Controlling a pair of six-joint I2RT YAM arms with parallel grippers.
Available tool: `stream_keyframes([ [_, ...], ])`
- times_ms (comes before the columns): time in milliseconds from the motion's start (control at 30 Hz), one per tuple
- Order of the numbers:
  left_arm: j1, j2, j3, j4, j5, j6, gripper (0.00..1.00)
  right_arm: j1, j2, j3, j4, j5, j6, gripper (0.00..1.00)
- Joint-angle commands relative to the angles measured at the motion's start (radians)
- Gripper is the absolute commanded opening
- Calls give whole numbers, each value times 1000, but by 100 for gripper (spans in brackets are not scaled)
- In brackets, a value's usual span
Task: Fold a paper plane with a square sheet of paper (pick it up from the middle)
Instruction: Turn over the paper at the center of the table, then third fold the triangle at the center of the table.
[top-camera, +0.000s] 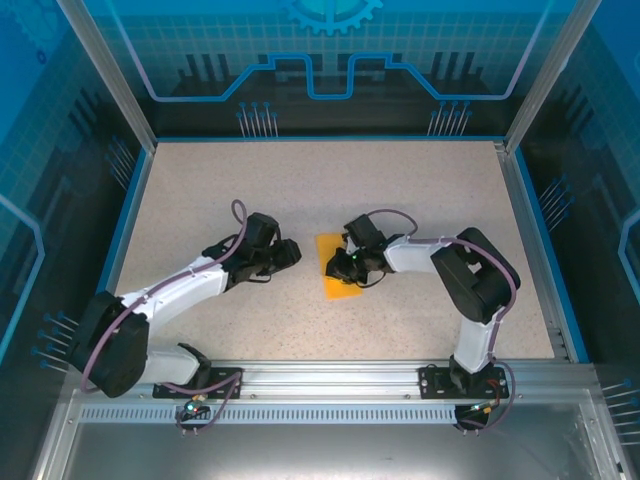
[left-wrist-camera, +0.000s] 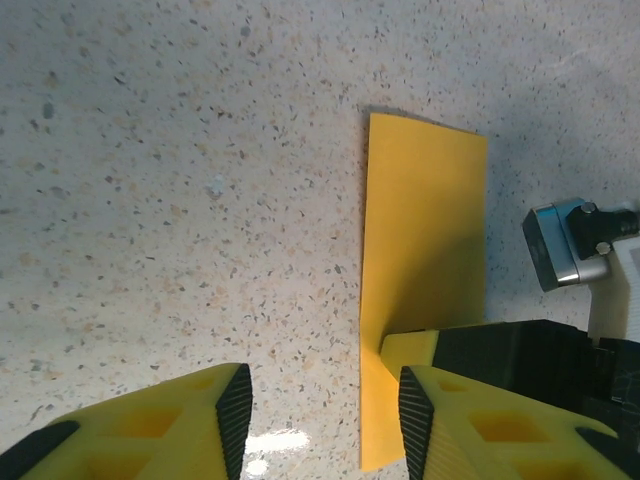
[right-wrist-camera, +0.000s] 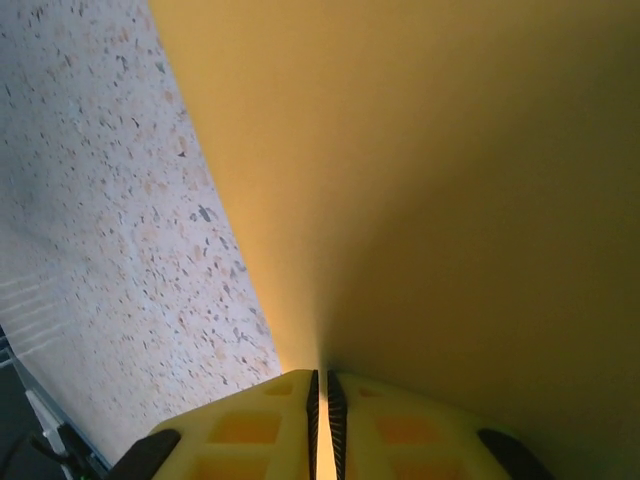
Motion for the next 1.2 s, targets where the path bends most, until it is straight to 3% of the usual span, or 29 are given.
stream_keyframes([
  [0,7,33,43,18,60,27,45,59,12,-81,38,129,203,15],
  [100,8,66,63,22,95,36,40,70,5,-72,67,119,204,15],
  [267,8,124,104,12,132,42,31,54,-139,-76,26,131,77,17],
  [567,7,293,242,14,234,98,22,-96,-347,-191,-92,100,-63,27],
  [900,8,519,414,-6,291,147,15,-143,-331,-221,-109,13,-126,35],
  [1167,8,598,414,-5,287,138,11,-143,-287,-217,-81,-27,-137,38],
])
